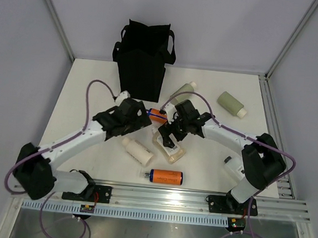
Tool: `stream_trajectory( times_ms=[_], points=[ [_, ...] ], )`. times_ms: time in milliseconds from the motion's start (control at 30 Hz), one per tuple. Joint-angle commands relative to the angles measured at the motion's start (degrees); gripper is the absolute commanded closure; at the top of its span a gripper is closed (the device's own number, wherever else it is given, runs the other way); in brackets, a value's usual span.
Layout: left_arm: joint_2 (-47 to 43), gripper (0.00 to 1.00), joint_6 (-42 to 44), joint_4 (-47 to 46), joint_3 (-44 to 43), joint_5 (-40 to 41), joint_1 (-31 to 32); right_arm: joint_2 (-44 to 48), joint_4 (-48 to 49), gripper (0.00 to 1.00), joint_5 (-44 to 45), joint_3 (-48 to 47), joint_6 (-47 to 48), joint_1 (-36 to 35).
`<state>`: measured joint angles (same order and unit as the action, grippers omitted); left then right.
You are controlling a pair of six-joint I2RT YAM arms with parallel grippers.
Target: Place the personal care products into the canvas bag
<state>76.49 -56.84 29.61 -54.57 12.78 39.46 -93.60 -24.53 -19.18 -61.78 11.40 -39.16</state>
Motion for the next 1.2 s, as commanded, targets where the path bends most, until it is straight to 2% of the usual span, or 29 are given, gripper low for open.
stream_trajectory(
  times_ms=[0, 100, 233, 433, 633, 700, 733, 833, 867, 933, 967, 1000, 1067, 1167],
  points=[
    [-9.67, 0.01, -3.28, 5.46, 2.79, 11.92, -3.07, -2.18, 5.29, 0.01, 10.91, -0.97, -3.57, -1.18],
    [-15.65, 0.01, -2.23, 4.33, 5.60, 10.87, -4.39, -6.05, 3.71, 0.01, 11.62, -3.08, -3.57, -3.03],
    [-21.81, 0.01, 2.16, -2.86, 11.13, 5.87, -4.48, -10.45, 0.20, 0.01, 9.78, -6.50, -5.42, -4.17],
    [-28.66, 0.01, 3.75, -7.36, 16.06, 0.42, -4.48, -12.21, -2.00, 0.00, 5.91, -9.23, -7.79, -4.17],
    [-29.73, 0.01, 3.49, -13.34, 18.00, -7.13, -4.40, -20.99, -8.85, 0.02, 13.63, -15.03, -9.02, -4.17],
    [-28.24, 0.01, 2.71, -16.58, 17.92, -9.51, -4.13, -24.08, -11.41, 0.10, 14.52, -17.67, -9.11, -4.09],
    [-27.63, 0.01, 2.18, -17.64, 17.92, -11.18, -3.61, -24.61, -11.76, 0.25, 13.91, -18.37, -9.03, -3.65],
    [-24.12, 0.02, -0.72, -21.34, 17.04, -12.42, -1.59, -23.65, -11.77, 0.58, 8.39, -17.77, -9.72, -0.33],
    [-21.41, 0.02, -1.08, -22.56, 16.51, -12.42, -1.06, -22.08, -11.24, 0.75, 2.71, -17.33, -9.99, 1.17],
    [-18.32, 0.02, -1.43, -23.53, 14.49, -12.42, 1.04, -20.49, -10.97, 0.83, -3.81, -16.10, -10.43, 4.77],
    [-14.82, 0.03, -1.08, -24.93, 13.70, -12.42, 1.75, -19.61, -10.89, 0.92, -11.16, -15.74, -10.43, 8.88],
    [-12.88, 0.03, -0.38, -25.73, 12.22, -13.29, 2.54, -19.25, -10.62, 0.98, -14.01, -15.31, -10.78, 10.75],
    [-9.18, 0.03, 0.76, -28.27, 10.80, -14.62, 4.39, -19.07, -10.45, 1.00, -20.94, -14.34, -10.70, 15.22],
    [-1.63, 0.03, 2.34, -29.25, 7.20, -16.20, 6.15, -19.60, -9.75, 1.00, -27.20, -13.11, -11.05, 18.14]
  ],
)
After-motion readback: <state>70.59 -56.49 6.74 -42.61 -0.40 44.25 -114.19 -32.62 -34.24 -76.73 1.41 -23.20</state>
